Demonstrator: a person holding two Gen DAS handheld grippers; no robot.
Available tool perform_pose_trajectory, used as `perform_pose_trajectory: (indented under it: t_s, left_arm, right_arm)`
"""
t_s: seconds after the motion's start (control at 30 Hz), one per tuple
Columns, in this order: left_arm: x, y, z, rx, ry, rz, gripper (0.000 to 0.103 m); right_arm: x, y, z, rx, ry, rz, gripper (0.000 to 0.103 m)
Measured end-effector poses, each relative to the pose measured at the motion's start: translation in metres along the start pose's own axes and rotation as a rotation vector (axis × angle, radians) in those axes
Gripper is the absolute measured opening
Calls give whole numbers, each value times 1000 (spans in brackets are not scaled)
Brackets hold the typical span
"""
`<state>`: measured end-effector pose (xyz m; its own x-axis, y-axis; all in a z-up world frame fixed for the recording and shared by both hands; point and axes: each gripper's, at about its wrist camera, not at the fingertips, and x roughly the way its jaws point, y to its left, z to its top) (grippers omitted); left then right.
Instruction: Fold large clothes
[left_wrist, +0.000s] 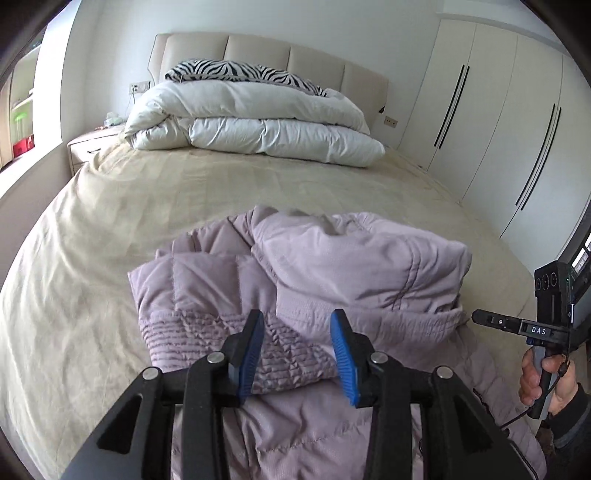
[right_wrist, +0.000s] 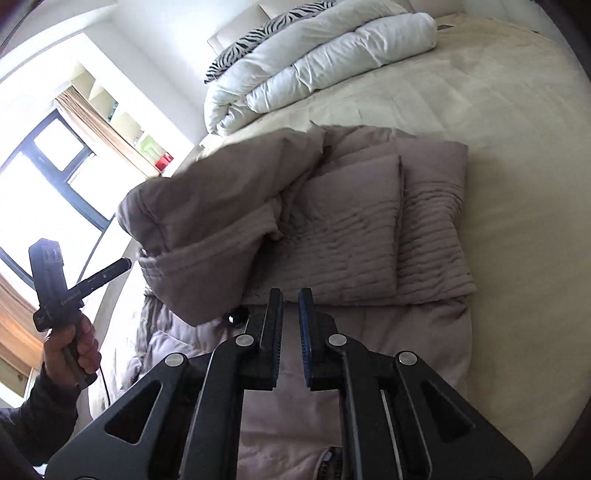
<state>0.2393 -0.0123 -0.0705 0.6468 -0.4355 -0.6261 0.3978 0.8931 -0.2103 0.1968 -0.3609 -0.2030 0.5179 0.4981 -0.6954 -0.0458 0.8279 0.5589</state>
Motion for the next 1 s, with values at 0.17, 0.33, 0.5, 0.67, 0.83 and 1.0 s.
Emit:
perform_pose_trajectory:
  t_s: [0.17, 0.33, 0.5, 0.67, 0.83, 1.0]
  left_arm:
    - [24, -33, 53, 70, -61, -18, 56]
    - [96, -32, 34, 81, 141, 61, 56]
    - [142, -5, 2, 31, 234, 84, 57]
    - [156, -9, -3, 81, 235, 120, 59]
    - [108, -13, 13, 52, 116, 136, 59]
    - [124, -19, 8, 107, 141, 179, 59]
  right_arm:
    - [-3, 49, 37, -15, -70, 200, 33]
    - [48, 71, 63, 9, -10, 160, 78]
    - [123, 33, 63, 77, 124, 14, 53]
    - [144, 15, 57, 9, 91, 42, 50]
    - [93, 35, 84, -28, -46, -4, 52]
    - [104, 55, 108, -159, -24, -190, 52]
